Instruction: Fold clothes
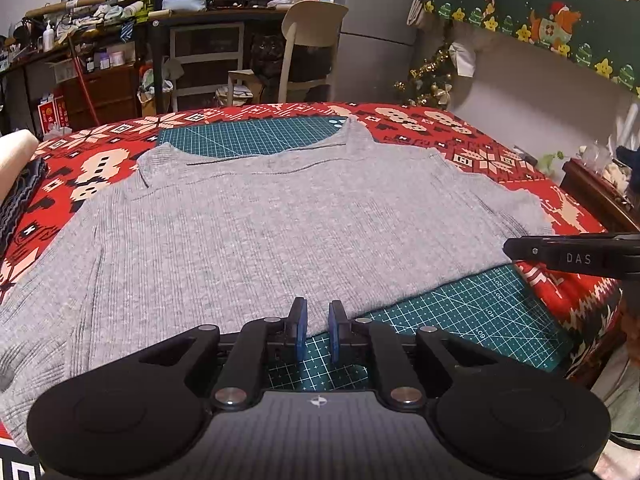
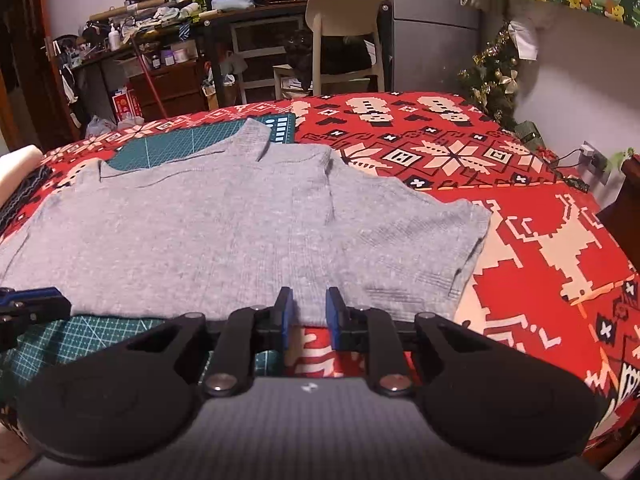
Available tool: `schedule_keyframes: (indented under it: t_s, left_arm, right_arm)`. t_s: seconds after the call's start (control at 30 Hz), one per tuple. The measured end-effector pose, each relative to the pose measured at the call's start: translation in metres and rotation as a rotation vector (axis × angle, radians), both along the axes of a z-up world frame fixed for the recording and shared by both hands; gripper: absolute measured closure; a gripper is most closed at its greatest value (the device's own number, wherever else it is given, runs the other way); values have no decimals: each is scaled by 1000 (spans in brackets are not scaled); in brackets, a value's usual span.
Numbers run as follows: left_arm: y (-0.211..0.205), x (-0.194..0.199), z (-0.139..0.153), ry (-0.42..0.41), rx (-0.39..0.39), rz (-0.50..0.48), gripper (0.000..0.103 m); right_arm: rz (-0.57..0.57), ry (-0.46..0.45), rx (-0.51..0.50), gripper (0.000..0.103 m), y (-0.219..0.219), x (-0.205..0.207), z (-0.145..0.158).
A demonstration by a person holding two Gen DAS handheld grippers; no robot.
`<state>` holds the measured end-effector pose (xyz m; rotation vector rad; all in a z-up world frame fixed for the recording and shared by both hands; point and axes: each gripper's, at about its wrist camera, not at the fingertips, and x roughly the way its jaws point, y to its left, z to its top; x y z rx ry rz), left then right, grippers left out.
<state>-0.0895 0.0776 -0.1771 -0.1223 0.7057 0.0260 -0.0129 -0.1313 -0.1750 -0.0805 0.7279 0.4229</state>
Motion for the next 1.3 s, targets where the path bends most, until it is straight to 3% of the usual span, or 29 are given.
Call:
schedule_keyframes:
  t_s: [0.4,0.57,0.9,1.3]
  left_arm:
    - [-3,1,1,3,16,0,91]
    - [-1,2,7,-20,-29,-7,91]
    - [0,-3,4,1,-17,-18,93]
    - [24,-12,7,-6,-13,80,97]
  right_arm:
    - [-11,-7,11,84,-7,-9,8]
    - [84,-45,5,84,18,-17,14]
    - [190,-20,-32,86,56,-28,4]
    - [327,-40,5,92,94,-41,16]
